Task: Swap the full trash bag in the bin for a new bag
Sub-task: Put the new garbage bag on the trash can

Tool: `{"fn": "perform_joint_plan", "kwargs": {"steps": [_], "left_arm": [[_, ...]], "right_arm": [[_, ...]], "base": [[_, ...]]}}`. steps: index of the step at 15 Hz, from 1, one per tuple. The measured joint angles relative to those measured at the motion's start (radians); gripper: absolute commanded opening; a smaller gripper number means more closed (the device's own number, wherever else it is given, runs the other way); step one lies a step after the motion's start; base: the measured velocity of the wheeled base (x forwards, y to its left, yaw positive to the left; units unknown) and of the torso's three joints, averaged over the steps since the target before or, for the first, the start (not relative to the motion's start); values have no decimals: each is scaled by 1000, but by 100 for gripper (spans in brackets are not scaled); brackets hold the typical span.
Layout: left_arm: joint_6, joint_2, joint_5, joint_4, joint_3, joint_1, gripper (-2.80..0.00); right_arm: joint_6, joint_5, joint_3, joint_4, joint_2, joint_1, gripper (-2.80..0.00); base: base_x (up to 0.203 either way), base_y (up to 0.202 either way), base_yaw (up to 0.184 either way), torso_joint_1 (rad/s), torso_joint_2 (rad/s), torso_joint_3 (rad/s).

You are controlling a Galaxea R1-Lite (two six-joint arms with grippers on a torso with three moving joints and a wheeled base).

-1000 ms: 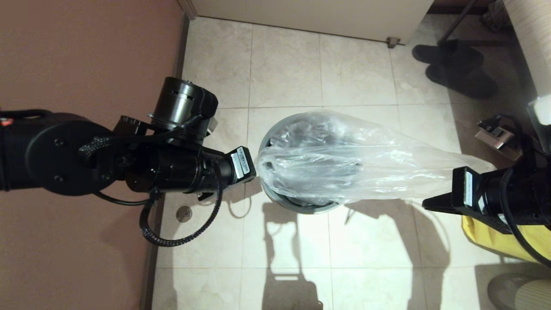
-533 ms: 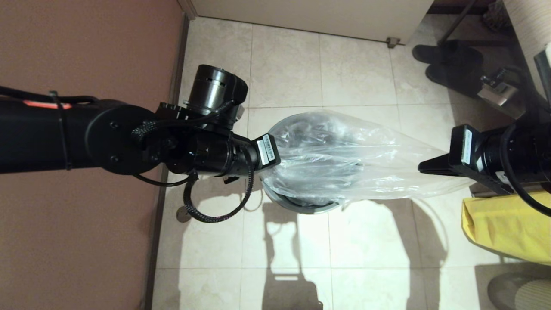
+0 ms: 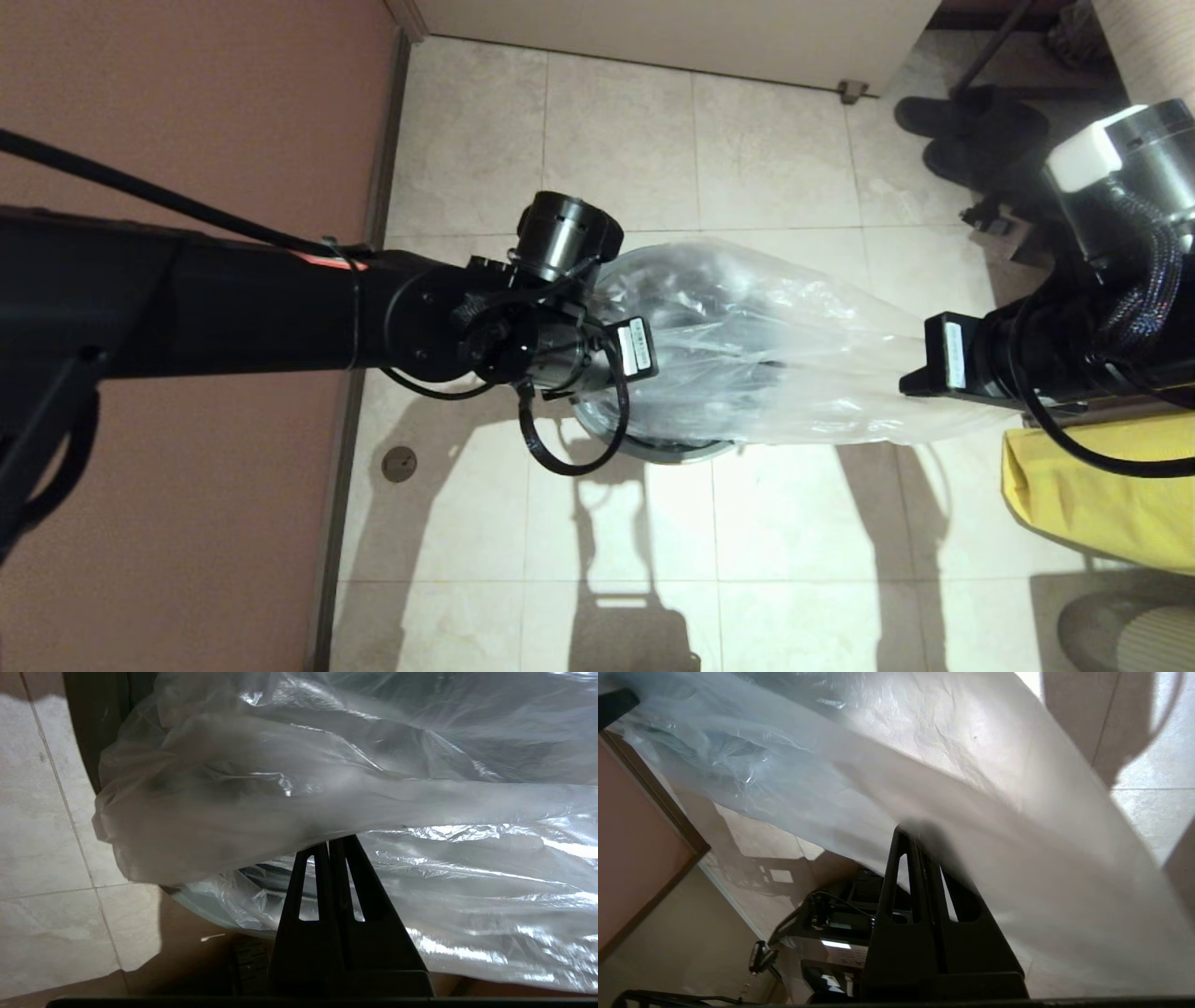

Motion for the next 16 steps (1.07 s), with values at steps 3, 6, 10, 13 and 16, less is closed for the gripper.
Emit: {"fn": "perform_joint_plan", "kwargs": {"steps": [3, 6, 10, 13, 16], "left_arm": [[2, 4, 13, 3, -12, -2, -280], [1, -76, 18, 19, -10, -54, -280], [-1, -131, 62, 35, 51, -144, -280], [-7, -92, 76, 32, 68, -156, -280], [-7, -51, 78, 14, 67, -157, -280]], "right_arm": [[-10, -5, -20, 8, 13, 2, -280], [-10, -5, -39, 26, 12, 3, -280], [-9, -9, -41, 74, -4, 3, -280], [-9, -15, -39, 89, -20, 2, -280], [7, -25, -24, 144, -38, 2, -280]], "base": [[0, 0, 0, 0, 0, 0], [0, 0, 0, 0, 0, 0], [0, 0, 0, 0, 0, 0], [0, 0, 0, 0, 0, 0], [0, 0, 0, 0, 0, 0]]}}
